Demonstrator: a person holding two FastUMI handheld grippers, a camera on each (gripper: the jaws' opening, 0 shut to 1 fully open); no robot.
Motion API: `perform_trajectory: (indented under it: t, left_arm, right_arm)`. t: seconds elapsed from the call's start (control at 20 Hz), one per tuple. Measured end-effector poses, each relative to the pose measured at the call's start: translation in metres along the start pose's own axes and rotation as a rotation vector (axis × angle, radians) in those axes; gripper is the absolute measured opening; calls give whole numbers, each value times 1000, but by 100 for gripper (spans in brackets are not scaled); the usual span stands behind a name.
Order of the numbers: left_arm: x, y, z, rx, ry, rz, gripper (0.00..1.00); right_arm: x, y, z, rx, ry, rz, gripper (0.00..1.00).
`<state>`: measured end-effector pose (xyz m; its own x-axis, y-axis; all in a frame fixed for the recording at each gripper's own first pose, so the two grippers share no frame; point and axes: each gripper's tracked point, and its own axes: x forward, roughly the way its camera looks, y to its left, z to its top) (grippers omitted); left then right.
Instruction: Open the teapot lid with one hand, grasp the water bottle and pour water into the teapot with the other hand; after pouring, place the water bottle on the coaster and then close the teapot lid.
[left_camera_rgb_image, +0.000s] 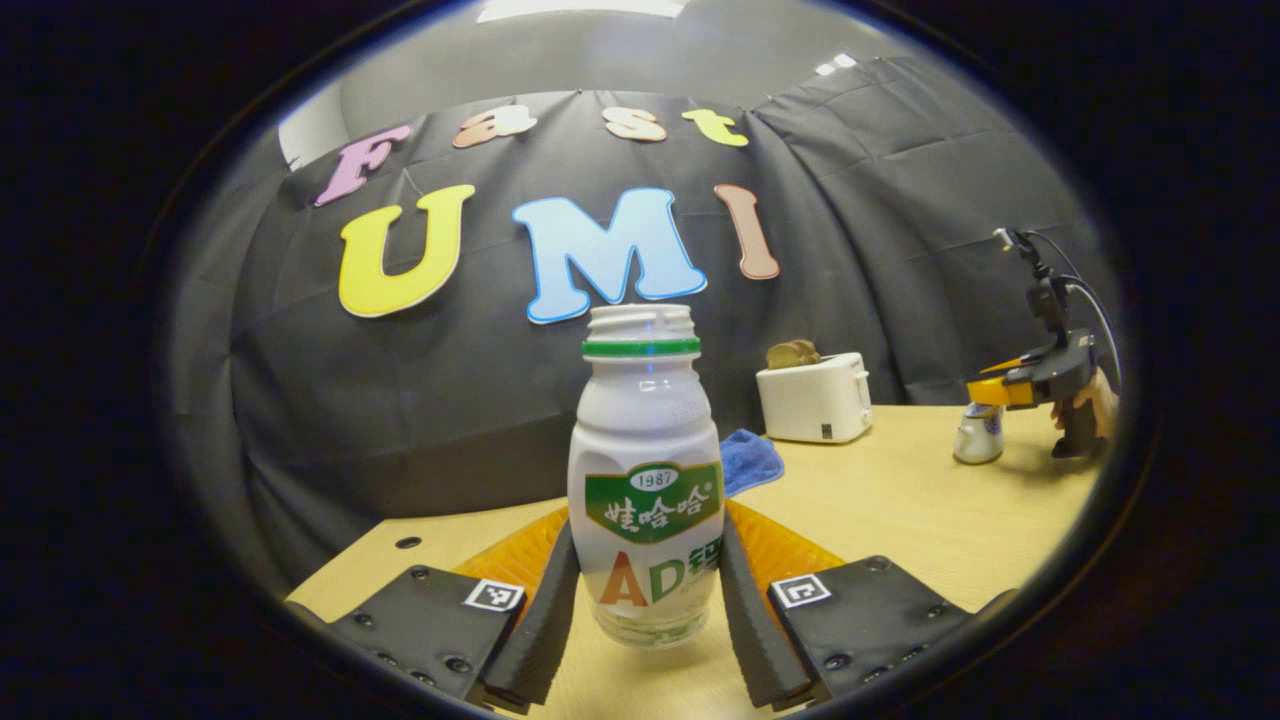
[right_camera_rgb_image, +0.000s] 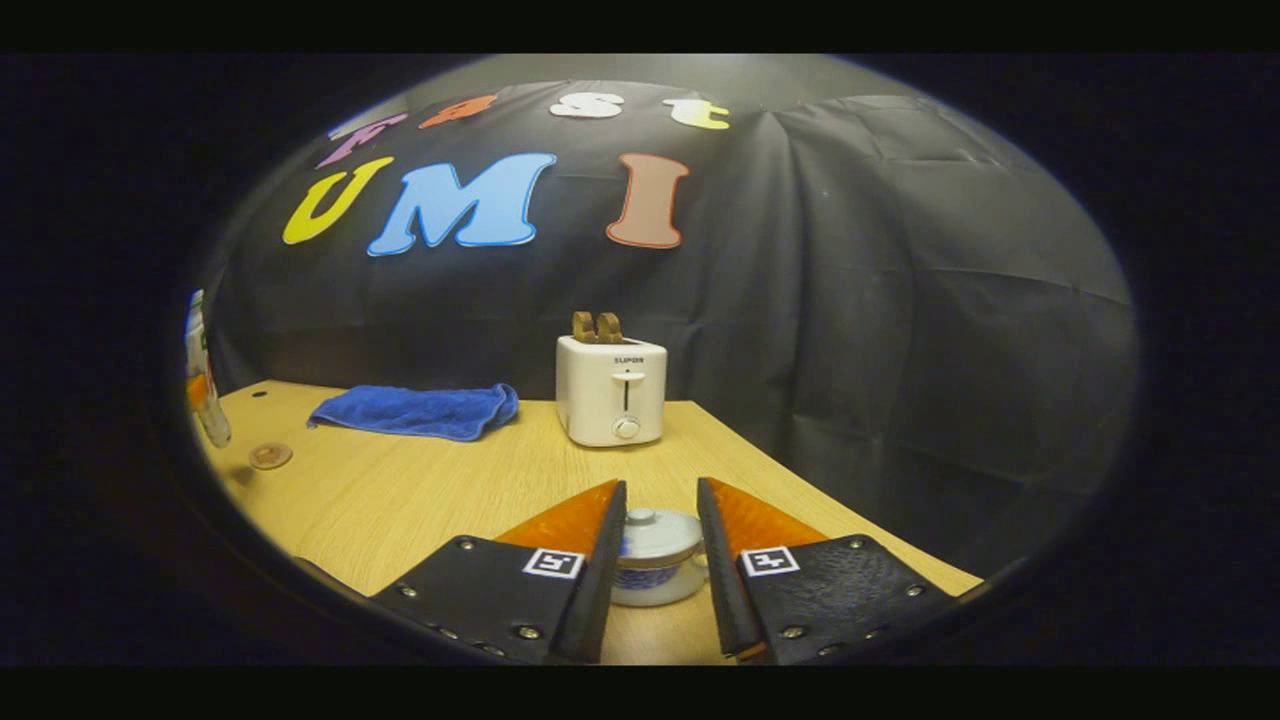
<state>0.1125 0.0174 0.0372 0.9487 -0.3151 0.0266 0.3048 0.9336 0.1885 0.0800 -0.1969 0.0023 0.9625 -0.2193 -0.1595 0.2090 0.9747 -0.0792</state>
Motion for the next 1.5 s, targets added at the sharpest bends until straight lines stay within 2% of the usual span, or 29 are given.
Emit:
perform_trajectory:
  t: [0.1,0.2,0.35,0.5,0.55,0.6,0.65,0.7,0.8,0.85,0.9,0.95,1.0,1.05,1.1,1.15,1.2,1.25,1.3,1.35,1.45,1.5]
  left_arm:
    - [-1,3,1,0,-3,4,80]
    - [-2,5,1,4,-1,7,80]
    - [-2,5,1,4,3,5,80]
    - [-3,8,2,6,7,6,80]
    - [-3,10,1,9,12,6,75]
    - [-4,11,2,12,12,5,80]
    - [-3,12,4,11,8,4,80]
    - [-1,15,4,0,4,7,75]
    - [5,18,4,-46,-2,6,75]
    - [7,19,4,-69,-4,6,75]
    - [10,23,4,-98,-19,13,80]
    - [13,25,6,-126,-32,16,75]
    - [16,27,3,-144,-31,20,75]
    - [21,29,1,-146,-29,21,77]
    - [28,32,-2,-143,-27,35,80]
    - [34,35,-2,-140,-32,39,75]
    - [40,36,0,-132,-42,47,75]
    - [47,38,-2,-133,-36,47,80]
    - [55,38,-9,-143,-21,46,70]
    - [62,38,-15,-164,-5,41,69]
    - [74,40,-26,-186,26,39,80]
    - [80,40,-30,-180,33,42,80]
  right_arm:
    - [-16,3,7,-12,-21,21,43]
    - [-22,-6,7,-74,-19,-18,42]
    - [-23,-21,-14,-125,67,-79,43]
    - [-13,-21,-29,-95,118,-94,42]
    - [-13,-20,-25,-83,99,-96,42]
    - [-21,-19,-15,-70,74,-89,43]
    - [-30,-18,-6,-62,38,-88,42]
    - [-37,-12,4,-58,6,-78,42]
    - [-49,8,11,-48,-20,-40,42]
    - [-53,20,14,-39,-28,-17,27]
    - [-58,34,17,-31,-38,10,28]
    - [-62,49,18,-27,-46,37,42]
    - [-67,64,17,-27,-52,69,44]
    - [-71,79,16,-31,-56,101,45]
    - [-74,94,16,-38,-63,133,30]
    - [-78,107,15,-48,-65,160,45]
    - [-80,118,14,-57,-65,186,45]
    - [-82,127,12,-62,-62,208,45]
    - [-84,132,10,-62,-61,222,45]
    - [-85,136,9,-60,-58,235,45]
    - [-86,140,6,-53,-55,249,45]
    - [-86,140,6,-53,-54,251,45]
